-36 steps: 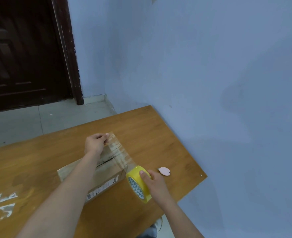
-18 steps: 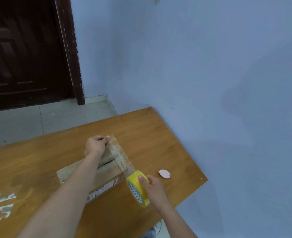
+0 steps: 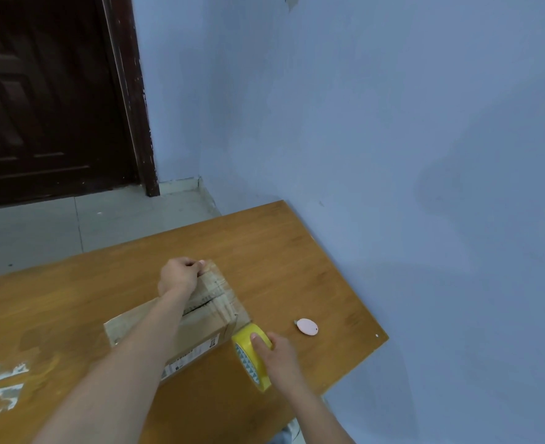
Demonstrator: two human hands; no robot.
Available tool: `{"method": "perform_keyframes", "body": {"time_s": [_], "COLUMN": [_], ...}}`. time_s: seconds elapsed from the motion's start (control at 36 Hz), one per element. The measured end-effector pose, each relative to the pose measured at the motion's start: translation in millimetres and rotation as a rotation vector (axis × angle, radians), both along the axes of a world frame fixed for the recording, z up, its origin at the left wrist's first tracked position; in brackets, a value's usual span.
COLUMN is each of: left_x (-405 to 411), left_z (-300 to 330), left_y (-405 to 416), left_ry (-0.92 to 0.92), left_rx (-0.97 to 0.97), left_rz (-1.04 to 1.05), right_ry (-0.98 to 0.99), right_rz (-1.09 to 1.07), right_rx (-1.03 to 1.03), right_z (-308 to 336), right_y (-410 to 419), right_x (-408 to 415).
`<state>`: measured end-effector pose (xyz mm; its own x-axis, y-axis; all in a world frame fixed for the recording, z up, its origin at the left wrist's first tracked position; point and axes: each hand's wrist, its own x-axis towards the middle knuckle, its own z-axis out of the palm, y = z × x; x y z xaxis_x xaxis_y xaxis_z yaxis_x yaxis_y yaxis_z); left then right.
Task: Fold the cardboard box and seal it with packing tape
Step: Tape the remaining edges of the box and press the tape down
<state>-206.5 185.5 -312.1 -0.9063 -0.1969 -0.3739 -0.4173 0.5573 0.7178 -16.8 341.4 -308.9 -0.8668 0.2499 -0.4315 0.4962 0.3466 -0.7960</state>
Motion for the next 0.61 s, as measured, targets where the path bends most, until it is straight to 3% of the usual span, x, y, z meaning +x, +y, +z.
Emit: {"method": "perform_keyframes", "body": {"time_s": [0.25, 0.39, 0.61], "left_x": [-8, -21, -32], "left_z": [-5, -9, -18], "left_y": [-2, -3, -5], "left_ry": [-0.087, -0.226, -0.369], "left_rx": [-0.068, -0.133, -0.105], "left_rz": [-0.115, -0.182, -0.154], "right_ry": [-0.039, -0.05, -0.07], "right_rz": [-0.008, 0.0, 0.023], "right_rx": [0.057, 0.101, 0.11], "right_z": [-11, -8, -9], "right_y": [-7, -11, -18], "right_x": [-9, -17, -24]}}
